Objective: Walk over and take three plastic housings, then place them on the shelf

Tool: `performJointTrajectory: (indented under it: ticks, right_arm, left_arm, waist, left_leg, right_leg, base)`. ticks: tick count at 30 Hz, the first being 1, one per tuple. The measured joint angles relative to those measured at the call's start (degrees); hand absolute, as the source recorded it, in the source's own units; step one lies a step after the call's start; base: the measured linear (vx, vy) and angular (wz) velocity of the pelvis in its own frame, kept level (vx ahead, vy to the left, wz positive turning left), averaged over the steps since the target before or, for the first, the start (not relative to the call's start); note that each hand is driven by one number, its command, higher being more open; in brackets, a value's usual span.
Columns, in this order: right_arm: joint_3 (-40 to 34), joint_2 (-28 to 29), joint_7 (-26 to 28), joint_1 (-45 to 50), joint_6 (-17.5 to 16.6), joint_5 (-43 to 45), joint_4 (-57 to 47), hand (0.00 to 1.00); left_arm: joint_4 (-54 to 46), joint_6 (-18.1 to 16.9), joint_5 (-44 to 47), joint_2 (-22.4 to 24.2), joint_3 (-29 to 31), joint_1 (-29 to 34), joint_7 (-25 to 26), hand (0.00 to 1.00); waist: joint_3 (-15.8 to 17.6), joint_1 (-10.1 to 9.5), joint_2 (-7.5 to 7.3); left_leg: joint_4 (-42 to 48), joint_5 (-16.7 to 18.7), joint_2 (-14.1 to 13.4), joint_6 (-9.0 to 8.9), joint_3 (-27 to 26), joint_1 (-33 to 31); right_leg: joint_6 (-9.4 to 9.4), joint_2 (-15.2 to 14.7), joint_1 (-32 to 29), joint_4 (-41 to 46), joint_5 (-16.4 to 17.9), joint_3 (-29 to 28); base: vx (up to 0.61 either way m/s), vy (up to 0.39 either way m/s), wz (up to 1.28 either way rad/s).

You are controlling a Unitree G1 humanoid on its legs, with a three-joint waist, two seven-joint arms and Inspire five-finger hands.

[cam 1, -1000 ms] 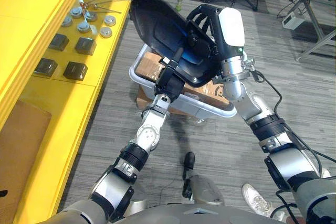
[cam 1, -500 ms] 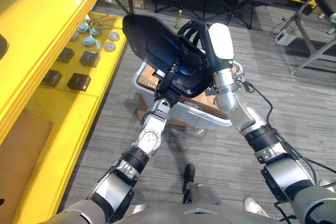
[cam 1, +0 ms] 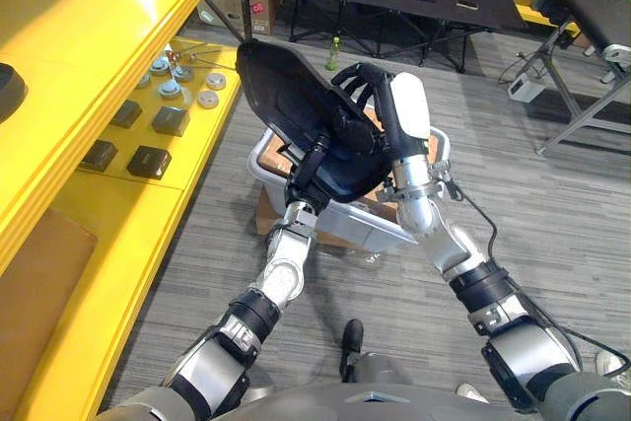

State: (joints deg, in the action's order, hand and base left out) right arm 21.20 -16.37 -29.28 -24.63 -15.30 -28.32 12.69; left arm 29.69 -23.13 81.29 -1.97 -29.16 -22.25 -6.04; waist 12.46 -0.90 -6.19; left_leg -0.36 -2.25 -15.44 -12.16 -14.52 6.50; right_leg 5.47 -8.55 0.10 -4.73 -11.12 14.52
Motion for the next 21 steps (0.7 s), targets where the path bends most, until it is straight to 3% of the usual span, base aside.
performJointTrajectory:
  ticks: [3,8,13,16,21]
  right_arm:
    - [2.23,1.24,0.11,5.12,-3.72,1.92,0.08,1.0]
    - [2.98,2.87,1.33,6.07,-4.75,5.24,-0.31,1.0]
    - [2.01,3.76,3.73,7.06,-3.73,13.83,-8.09,1.0]
    - [-2.07,3.7,4.82,7.6,-2.21,18.23,-13.07,1.0]
    - [-11.03,2.44,9.97,7.75,-0.1,32.14,-17.92,1.0]
  left_arm:
    - [-2.97,-2.47,-2.09,2.72,6.03,0.19,3.48,0.0]
    - [-5.32,-2.51,-7.53,2.94,10.39,0.9,7.18,0.0]
    - [-13.73,-1.68,-15.02,4.03,19.74,5.08,10.12,0.0]
    - [-14.25,-1.41,-23.54,2.9,26.39,5.45,12.78,0.0]
    - [-14.28,0.15,-40.3,-0.56,33.96,9.04,21.65,0.0]
  waist:
    - [-0.1,0.27,0.03]
    - [-0.5,0.44,0.18]
    - [-2.27,0.33,1.17]
    - [-3.44,0.37,2.62]
    - [-4.91,1.06,4.63]
  left_leg:
    - [0.0,-0.08,0.12,-0.07,-0.07,0.04]
    - [-0.01,0.01,0.4,0.08,0.31,0.37]
    - [0.02,0.19,0.52,0.04,0.2,0.77]
    - [0.02,0.21,0.61,0.03,0.23,0.8]
    - [0.02,0.33,0.64,0.04,0.42,0.81]
  right_leg:
    - [-0.06,-0.1,0.04,0.17,-0.1,0.04]
    - [0.03,-0.41,0.71,0.16,-0.15,0.59]
    - [0.14,-0.49,0.99,0.15,-0.03,1.06]
    - [0.43,-0.62,1.05,-0.14,0.31,1.35]
    - [0.37,-0.7,1.21,-0.16,0.67,1.91]
  base:
    - [0.01,0.006,0.0]
    - [0.01,0.015,0.05]
    - [-0.01,0.002,0.0]
    - [-0.01,0.004,0.0]
    - [-0.01,0.004,0.01]
